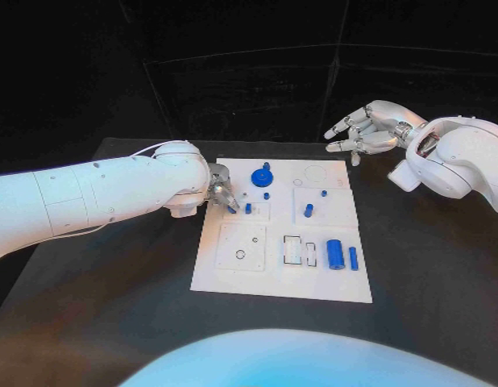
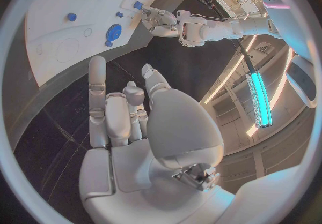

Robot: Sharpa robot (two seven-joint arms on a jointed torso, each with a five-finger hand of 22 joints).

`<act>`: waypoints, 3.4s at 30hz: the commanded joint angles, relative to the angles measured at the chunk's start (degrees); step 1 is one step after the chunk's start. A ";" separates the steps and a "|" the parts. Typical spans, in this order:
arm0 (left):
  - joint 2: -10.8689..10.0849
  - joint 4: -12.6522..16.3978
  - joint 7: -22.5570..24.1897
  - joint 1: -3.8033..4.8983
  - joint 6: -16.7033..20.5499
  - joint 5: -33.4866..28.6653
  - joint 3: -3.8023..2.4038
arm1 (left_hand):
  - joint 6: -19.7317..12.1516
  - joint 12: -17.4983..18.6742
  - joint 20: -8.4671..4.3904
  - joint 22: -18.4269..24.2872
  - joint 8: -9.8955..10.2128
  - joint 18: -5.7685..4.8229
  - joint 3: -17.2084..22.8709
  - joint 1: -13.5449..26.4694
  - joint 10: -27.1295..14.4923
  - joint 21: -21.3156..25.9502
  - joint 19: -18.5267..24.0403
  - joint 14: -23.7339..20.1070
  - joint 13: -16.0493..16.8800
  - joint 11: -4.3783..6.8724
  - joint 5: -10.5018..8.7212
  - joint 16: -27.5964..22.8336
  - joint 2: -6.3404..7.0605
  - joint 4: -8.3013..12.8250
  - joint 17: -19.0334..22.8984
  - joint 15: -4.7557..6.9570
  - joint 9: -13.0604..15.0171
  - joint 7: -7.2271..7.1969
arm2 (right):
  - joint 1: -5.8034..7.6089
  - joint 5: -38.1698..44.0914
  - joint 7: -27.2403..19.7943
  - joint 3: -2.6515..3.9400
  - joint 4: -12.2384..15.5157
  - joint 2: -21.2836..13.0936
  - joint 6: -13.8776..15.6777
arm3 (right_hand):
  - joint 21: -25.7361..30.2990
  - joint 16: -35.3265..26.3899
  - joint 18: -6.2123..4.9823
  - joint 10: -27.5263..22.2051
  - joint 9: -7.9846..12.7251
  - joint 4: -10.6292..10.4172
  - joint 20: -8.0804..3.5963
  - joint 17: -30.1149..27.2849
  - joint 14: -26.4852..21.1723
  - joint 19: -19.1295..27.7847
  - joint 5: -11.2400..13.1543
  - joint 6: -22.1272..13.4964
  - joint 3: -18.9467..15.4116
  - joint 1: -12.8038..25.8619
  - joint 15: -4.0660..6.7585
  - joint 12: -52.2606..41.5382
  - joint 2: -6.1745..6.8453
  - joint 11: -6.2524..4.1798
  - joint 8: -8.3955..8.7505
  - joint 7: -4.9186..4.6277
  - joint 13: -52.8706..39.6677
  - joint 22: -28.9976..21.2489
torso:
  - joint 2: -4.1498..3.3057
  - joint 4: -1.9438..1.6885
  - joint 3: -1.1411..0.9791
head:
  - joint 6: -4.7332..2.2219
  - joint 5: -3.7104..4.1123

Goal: Assemble the parts on the task board

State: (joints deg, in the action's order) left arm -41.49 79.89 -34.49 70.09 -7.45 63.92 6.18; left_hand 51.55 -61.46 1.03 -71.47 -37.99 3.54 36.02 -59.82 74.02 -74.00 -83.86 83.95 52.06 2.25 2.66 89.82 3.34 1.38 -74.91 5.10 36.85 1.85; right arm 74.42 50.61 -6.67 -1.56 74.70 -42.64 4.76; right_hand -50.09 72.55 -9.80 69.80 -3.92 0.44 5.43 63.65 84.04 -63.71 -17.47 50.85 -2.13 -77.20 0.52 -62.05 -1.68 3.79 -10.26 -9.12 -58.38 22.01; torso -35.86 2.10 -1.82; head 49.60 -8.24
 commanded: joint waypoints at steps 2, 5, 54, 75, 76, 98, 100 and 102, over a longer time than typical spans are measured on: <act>0.21 -0.32 -0.92 -0.14 -1.45 -0.07 0.17 | 0.46 -0.37 -0.49 -0.05 -0.30 0.61 1.58 1.03 0.28 -0.26 -0.85 6.05 0.02 0.08 0.12 0.18 -0.13 2.04 -15.09 0.56 -0.03 -0.17 | 0.13 -0.02 -0.37 0.04 -0.03 0.05 -0.42 | 0.17 -0.24 -0.77 -0.41 0.01 -0.31 -0.11 -0.05 0.25 -0.31 -0.33 -0.30 0.17 -0.03 0.22 0.24 -0.45 -0.02 -0.20 0.13 -0.02 -0.07 | 0.02 0.02 0.00 | 0.03 -0.08; 0.44 -0.63 -0.85 -0.14 -1.21 -0.09 0.17 | 0.53 -0.40 -0.54 -0.10 -0.38 0.60 1.00 1.52 0.30 -0.28 -0.87 6.05 0.03 0.12 0.12 0.18 -0.20 1.53 -15.09 0.61 -0.09 -0.21 | 0.13 -0.02 -0.38 0.04 -0.02 0.05 -0.40 | 0.17 -0.24 -0.77 -0.41 0.01 -0.31 -0.11 -0.05 0.25 -0.31 -0.33 -0.30 0.17 -0.03 0.22 0.24 -0.45 -0.02 -0.20 0.13 -0.02 -0.07 | 0.00 0.04 0.00 | 0.01 -0.06; -0.57 -1.54 7.77 -0.06 8.34 -8.47 -0.23 | -1.75 7.00 -0.57 6.72 -0.85 2.01 -25.96 7.80 -6.72 6.92 1.66 5.37 -9.57 -0.58 0.05 -1.41 1.87 -10.29 -12.88 0.29 -1.65 0.51 | 0.12 0.08 -0.45 0.04 -0.19 0.03 -0.22 | 0.39 -0.63 -0.75 -0.73 0.06 -0.55 -0.09 -0.39 0.15 -0.31 -0.25 -0.52 -0.05 0.28 0.17 0.58 -0.31 0.06 -0.21 0.07 0.43 -0.20 | 0.02 -0.06 0.06 | -0.15 0.61; 3.39 -3.94 29.75 0.63 17.49 -7.30 -0.54 | -12.63 23.07 4.44 32.27 6.48 6.58 -23.82 -15.44 -26.98 34.67 13.53 -7.10 -24.22 -6.95 0.33 -21.89 -2.32 -3.18 11.98 -5.14 -11.34 6.78 | 0.11 0.18 -0.44 0.03 -0.38 0.18 0.14 | 0.45 -0.68 -0.75 -0.66 0.06 -0.67 -0.08 -0.42 0.15 -0.32 -0.26 -0.56 -0.09 0.39 0.16 0.48 -0.36 0.06 -0.22 0.07 0.35 -0.23 | -0.05 0.09 0.02 | -0.96 1.64; 4.03 -4.56 30.85 0.62 17.53 -5.76 -0.37 | -12.65 24.23 4.59 32.49 7.27 6.68 -23.19 -16.46 -27.75 34.99 13.61 -7.52 -25.27 -7.06 0.38 -22.52 -2.11 -2.54 12.80 -5.33 -12.21 6.77 | 0.12 0.25 -0.44 0.03 -0.38 0.20 0.16 | 0.45 -0.68 -0.75 -0.66 0.06 -0.67 -0.08 -0.42 0.15 -0.32 -0.26 -0.56 -0.09 0.39 0.16 0.48 -0.36 0.06 -0.22 0.07 0.35 -0.23 | -0.02 0.07 -0.02 | -0.92 1.71; 11.21 -14.45 34.14 -0.04 14.48 15.96 3.49 | -0.97 36.46 4.37 21.23 22.40 4.77 -17.18 -16.87 -24.91 22.56 3.90 -0.29 -44.04 -7.23 0.34 -14.25 3.17 2.22 9.45 -4.87 -28.85 6.09 | 0.12 1.09 -0.67 0.03 -0.51 0.81 0.37 | 0.48 -0.65 -0.76 -0.59 0.05 -0.60 -0.08 -0.34 0.18 -0.35 -0.36 -0.55 0.04 0.18 0.17 0.37 -0.51 0.03 -0.26 0.09 0.27 -0.26 | -0.02 0.00 0.03 | -1.31 2.09; 11.44 -14.76 33.96 -0.08 14.27 16.18 3.52 | -0.39 36.48 4.24 20.56 22.64 4.64 -17.26 -16.72 -24.20 21.83 3.34 0.12 -44.48 -7.12 0.36 -13.98 3.11 2.20 9.34 -4.75 -29.14 6.04 | 0.11 1.12 -0.68 0.03 -0.53 0.84 0.35 | 0.48 -0.65 -0.76 -0.59 0.05 -0.60 -0.08 -0.34 0.18 -0.35 -0.36 -0.55 0.04 0.18 0.17 0.37 -0.51 0.03 -0.26 0.09 0.27 -0.26 | -0.03 0.00 0.04 | -1.30 2.11; 11.68 -14.99 33.78 -0.12 13.93 16.33 3.54 | 0.19 36.68 4.08 20.08 22.97 4.54 -17.27 -16.64 -23.56 21.31 2.87 0.46 -45.02 -6.99 0.33 -13.84 3.01 2.23 9.41 -4.60 -29.48 5.92 | 0.11 1.15 -0.69 0.03 -0.57 0.90 0.31 | 0.48 -0.65 -0.76 -0.59 0.05 -0.60 -0.08 -0.34 0.18 -0.35 -0.36 -0.55 0.04 0.18 0.17 0.37 -0.51 0.03 -0.26 0.09 0.27 -0.26 | -0.05 0.07 0.07 | -1.32 2.13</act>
State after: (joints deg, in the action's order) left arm -29.92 65.01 -0.32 69.94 7.74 77.51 9.71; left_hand 51.57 -24.95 5.01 -51.30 -15.16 8.81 18.98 -77.04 50.30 -52.59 -80.73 83.75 7.13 -4.72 3.10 75.84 6.32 3.64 -65.52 0.38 7.43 7.77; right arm 74.41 51.57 -6.75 -1.56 74.20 -41.80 4.84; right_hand -49.86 72.09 -9.80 69.39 -3.92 0.06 5.43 63.27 84.04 -63.70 -17.47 50.66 -2.19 -77.20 0.52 -61.79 -1.68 3.79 -10.26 -8.93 -58.05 21.83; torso -35.91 2.10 -1.77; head 48.30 -6.13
